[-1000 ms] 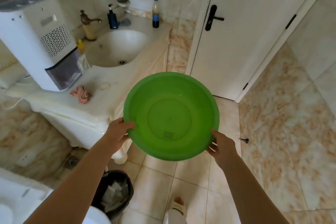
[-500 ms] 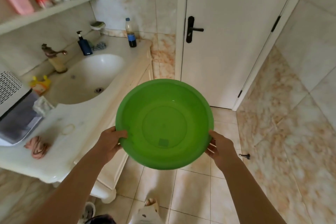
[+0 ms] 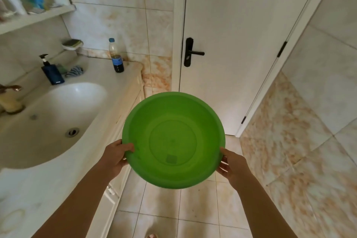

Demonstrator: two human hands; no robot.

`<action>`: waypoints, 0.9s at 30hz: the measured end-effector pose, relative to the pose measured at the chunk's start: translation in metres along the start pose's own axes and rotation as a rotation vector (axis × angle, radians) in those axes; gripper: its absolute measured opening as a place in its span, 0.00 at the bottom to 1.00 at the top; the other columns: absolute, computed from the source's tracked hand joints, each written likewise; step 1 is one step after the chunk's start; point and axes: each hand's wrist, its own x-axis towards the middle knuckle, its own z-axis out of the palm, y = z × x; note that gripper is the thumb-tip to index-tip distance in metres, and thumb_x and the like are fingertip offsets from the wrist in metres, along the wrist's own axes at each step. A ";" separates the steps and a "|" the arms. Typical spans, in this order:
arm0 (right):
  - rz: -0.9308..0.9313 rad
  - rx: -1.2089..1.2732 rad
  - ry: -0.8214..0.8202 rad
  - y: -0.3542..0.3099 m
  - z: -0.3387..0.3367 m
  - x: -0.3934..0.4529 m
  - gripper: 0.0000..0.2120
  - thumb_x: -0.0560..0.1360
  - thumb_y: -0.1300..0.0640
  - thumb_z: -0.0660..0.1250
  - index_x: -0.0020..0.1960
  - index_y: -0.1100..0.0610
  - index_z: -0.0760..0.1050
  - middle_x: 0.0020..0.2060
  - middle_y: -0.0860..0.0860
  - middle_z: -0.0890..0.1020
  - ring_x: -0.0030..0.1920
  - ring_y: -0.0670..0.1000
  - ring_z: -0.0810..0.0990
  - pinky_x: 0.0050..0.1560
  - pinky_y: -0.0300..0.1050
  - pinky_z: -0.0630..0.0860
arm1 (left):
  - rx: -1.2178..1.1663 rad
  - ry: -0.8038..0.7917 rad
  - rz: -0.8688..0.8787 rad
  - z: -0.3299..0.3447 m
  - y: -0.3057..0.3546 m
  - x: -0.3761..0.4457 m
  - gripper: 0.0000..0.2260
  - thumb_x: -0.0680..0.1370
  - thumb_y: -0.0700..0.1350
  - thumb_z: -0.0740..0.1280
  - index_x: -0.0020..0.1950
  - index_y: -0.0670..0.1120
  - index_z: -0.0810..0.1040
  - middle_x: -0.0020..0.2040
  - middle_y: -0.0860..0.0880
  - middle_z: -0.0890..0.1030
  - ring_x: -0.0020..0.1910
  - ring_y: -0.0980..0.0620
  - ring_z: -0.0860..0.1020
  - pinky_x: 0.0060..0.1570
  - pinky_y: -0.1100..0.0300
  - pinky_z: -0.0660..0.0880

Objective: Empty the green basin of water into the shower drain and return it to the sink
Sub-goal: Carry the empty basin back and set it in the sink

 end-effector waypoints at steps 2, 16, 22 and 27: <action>0.002 -0.004 0.018 -0.011 0.016 0.019 0.10 0.76 0.61 0.68 0.55 0.65 0.76 0.50 0.62 0.83 0.47 0.62 0.82 0.42 0.52 0.80 | 0.011 -0.010 -0.012 0.003 0.015 0.029 0.20 0.69 0.27 0.64 0.60 0.36 0.77 0.52 0.40 0.81 0.46 0.41 0.78 0.41 0.51 0.77; 0.128 -0.110 0.063 -0.049 0.087 0.139 0.12 0.75 0.60 0.69 0.57 0.63 0.76 0.53 0.61 0.81 0.48 0.61 0.80 0.38 0.50 0.79 | 0.032 0.071 -0.087 0.022 0.042 0.149 0.18 0.69 0.25 0.64 0.55 0.40 0.78 0.54 0.39 0.80 0.50 0.39 0.77 0.50 0.46 0.77; 0.177 -0.268 -0.122 -0.090 0.138 0.206 0.10 0.76 0.62 0.68 0.55 0.64 0.76 0.54 0.62 0.81 0.53 0.64 0.81 0.45 0.55 0.80 | -0.027 0.296 -0.033 0.023 0.053 0.170 0.20 0.68 0.24 0.62 0.56 0.38 0.77 0.52 0.40 0.80 0.49 0.39 0.77 0.45 0.50 0.76; 0.189 -0.372 -0.290 -0.118 0.172 0.248 0.09 0.75 0.62 0.68 0.55 0.64 0.77 0.52 0.62 0.83 0.51 0.63 0.82 0.44 0.54 0.80 | -0.074 0.460 0.004 0.027 0.060 0.171 0.17 0.69 0.23 0.61 0.52 0.40 0.78 0.51 0.39 0.80 0.48 0.39 0.77 0.44 0.50 0.76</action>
